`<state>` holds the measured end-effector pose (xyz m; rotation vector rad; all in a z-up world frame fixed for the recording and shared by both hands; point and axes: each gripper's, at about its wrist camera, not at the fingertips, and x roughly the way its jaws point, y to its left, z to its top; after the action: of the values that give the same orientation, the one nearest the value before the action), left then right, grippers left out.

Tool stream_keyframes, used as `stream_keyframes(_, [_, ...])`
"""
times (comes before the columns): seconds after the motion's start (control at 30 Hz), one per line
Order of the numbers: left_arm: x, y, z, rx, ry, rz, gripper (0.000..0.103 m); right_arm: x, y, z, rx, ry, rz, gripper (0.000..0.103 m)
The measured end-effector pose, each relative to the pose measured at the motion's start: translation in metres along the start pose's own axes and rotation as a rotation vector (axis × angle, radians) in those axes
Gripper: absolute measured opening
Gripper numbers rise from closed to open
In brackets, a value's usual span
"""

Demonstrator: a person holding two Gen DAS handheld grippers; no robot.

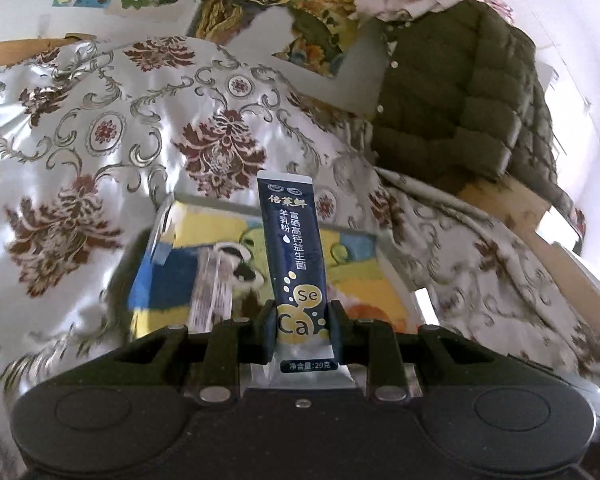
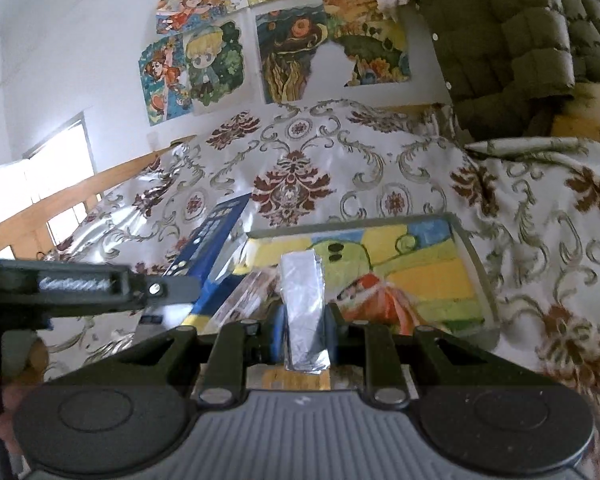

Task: Organize snacks
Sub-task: 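Lift and carry both packets over the frog tray with both tools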

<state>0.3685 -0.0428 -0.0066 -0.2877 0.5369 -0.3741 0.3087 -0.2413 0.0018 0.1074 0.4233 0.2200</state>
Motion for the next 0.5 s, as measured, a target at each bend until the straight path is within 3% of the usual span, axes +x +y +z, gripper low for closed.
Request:
stream_keyframes(0.3, [0.047, 0.028, 0.004, 0.003, -0.006, 0.065, 0.028, 0.065, -0.009, 0.009, 0.021, 0.004, -0.019, 0.024])
stream_keyframes(0.5, [0.067, 0.037, -0.001, 0.007, 0.017, 0.08, 0.028, 0.091, -0.006, -0.001, -0.034, 0.039, -0.056, 0.024])
